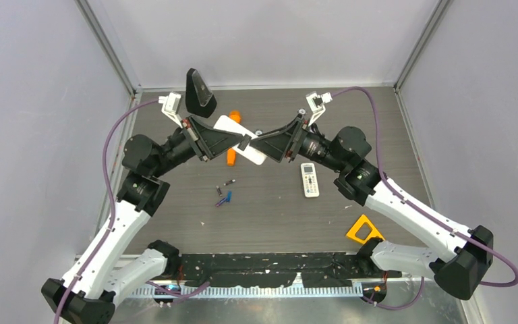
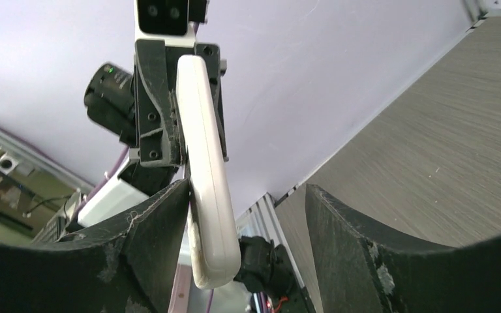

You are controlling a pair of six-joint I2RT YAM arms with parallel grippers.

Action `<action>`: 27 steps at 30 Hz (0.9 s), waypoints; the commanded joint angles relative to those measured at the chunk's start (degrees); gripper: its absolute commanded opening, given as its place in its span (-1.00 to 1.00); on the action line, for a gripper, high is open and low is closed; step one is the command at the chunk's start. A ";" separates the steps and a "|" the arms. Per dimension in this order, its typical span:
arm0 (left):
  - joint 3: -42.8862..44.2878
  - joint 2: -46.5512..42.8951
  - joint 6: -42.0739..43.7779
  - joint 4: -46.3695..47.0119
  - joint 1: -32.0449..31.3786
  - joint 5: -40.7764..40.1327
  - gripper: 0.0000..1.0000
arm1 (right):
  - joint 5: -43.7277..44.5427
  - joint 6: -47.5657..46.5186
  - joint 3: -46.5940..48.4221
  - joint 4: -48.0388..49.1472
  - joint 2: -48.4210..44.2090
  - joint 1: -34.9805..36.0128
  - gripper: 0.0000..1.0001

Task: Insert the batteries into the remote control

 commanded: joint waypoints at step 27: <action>-7.76 -3.68 -10.23 15.32 -0.12 -15.05 -1.00 | -0.12 18.08 -8.83 19.02 5.32 -0.24 -0.71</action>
